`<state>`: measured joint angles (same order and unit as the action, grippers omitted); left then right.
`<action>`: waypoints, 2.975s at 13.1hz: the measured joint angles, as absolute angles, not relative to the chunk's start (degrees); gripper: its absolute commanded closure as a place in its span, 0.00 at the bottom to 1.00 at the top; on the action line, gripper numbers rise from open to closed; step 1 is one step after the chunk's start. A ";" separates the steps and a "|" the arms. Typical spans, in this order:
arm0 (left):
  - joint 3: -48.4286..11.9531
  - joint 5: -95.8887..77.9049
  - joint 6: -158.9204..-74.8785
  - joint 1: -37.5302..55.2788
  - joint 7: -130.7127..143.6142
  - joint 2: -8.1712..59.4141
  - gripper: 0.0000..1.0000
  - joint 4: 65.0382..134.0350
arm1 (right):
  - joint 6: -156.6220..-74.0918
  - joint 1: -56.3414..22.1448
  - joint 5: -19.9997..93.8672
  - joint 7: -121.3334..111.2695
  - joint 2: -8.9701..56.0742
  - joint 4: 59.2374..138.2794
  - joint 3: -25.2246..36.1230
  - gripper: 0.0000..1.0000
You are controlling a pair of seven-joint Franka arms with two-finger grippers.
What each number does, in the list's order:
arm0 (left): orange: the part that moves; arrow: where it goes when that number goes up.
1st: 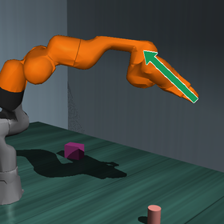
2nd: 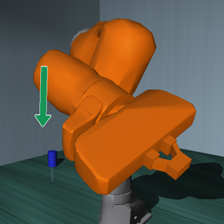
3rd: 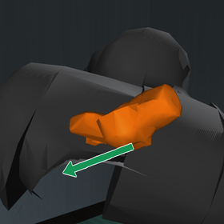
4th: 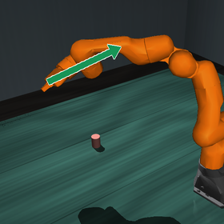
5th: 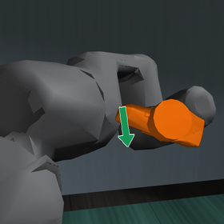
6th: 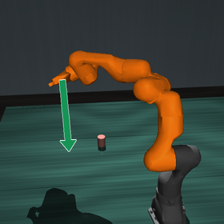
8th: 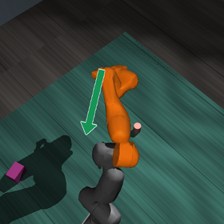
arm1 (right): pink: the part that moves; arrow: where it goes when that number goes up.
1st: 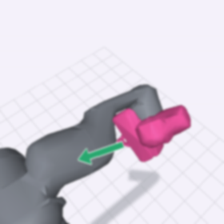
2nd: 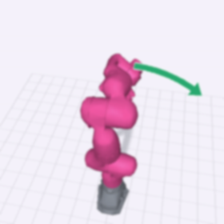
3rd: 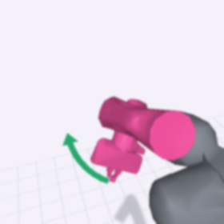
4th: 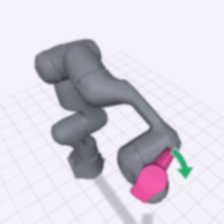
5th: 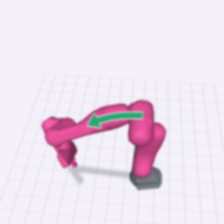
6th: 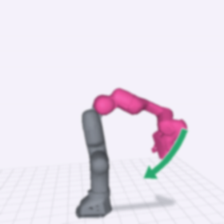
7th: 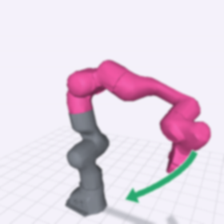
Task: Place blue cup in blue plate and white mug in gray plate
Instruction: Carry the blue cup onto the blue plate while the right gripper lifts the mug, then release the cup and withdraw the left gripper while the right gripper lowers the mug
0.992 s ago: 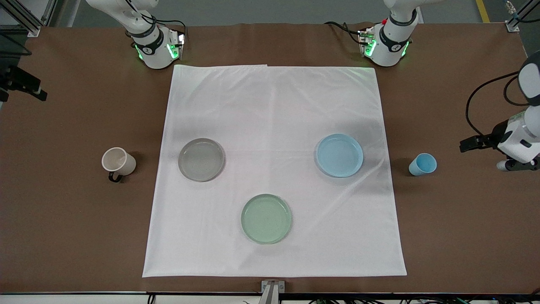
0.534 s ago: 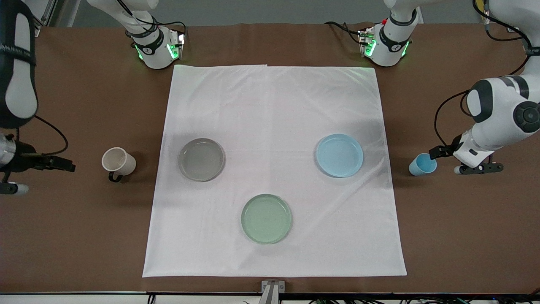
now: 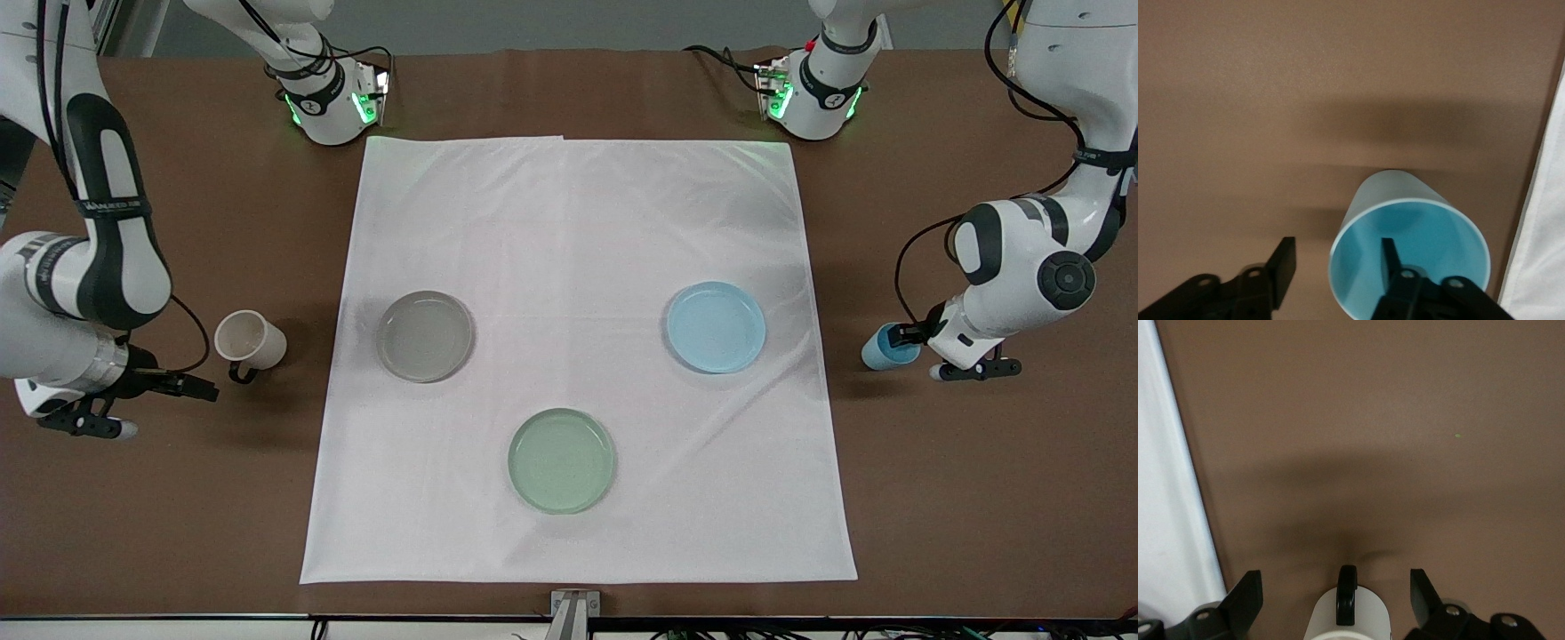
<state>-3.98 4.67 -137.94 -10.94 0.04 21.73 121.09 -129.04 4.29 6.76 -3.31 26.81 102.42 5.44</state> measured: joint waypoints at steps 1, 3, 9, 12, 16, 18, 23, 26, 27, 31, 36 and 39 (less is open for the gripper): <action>-4.08 4.67 -137.97 -10.93 0.04 21.72 1.00 120.99 | -131.16 4.05 6.76 -3.18 26.83 104.79 5.32 0.15; -4.62 4.67 -137.98 -10.91 0.04 21.67 1.00 120.38 | -132.13 3.81 6.76 -2.95 26.84 106.95 5.23 0.22; -13.72 4.64 -129.74 -10.79 4.45 14.22 1.00 118.80 | -132.13 3.78 6.76 -2.90 27.68 108.35 5.19 0.33; -22.18 4.57 -126.70 -10.45 15.33 11.88 1.00 119.07 | -132.15 3.76 6.76 -2.90 27.68 109.44 5.18 0.39; -29.38 4.49 -129.22 -9.13 28.63 16.00 0.99 120.22 | -132.15 3.72 6.76 -2.90 27.69 110.27 5.16 0.90; -29.59 4.49 -131.67 -7.18 32.67 19.18 0.81 120.22 | -132.15 3.71 6.76 -2.89 27.69 110.27 5.15 1.00; -29.46 4.49 -133.52 -5.08 37.42 22.91 0.00 118.63 | -128.69 2.16 6.76 -2.01 27.48 106.84 5.01 1.00; -29.41 4.49 -129.82 -6.29 37.33 22.03 0.00 114.13 | -120.22 -2.63 6.80 6.09 26.74 101.20 4.71 1.00; -29.38 4.49 -125.28 -6.78 37.09 21.21 0.00 110.58 | -119.65 -4.89 6.85 9.86 26.44 100.71 4.57 1.00; -29.20 4.65 -103.79 -9.92 34.79 17.66 0.00 91.45 | -120.17 -13.69 7.75 21.55 26.32 101.37 4.28 1.00; -29.03 4.97 -94.53 -17.78 19.58 13.61 0.00 81.35 | -128.37 -19.64 7.81 26.65 26.67 105.87 4.27 1.00; -28.52 4.98 -89.03 -19.89 15.78 9.67 0.00 80.59 | -131.29 -22.23 7.81 26.70 27.13 108.01 4.27 1.00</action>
<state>-28.52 4.98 -89.03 -19.89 15.78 9.67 80.59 -131.29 -22.23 7.81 26.70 27.13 108.01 4.27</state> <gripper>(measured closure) 0.000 0.811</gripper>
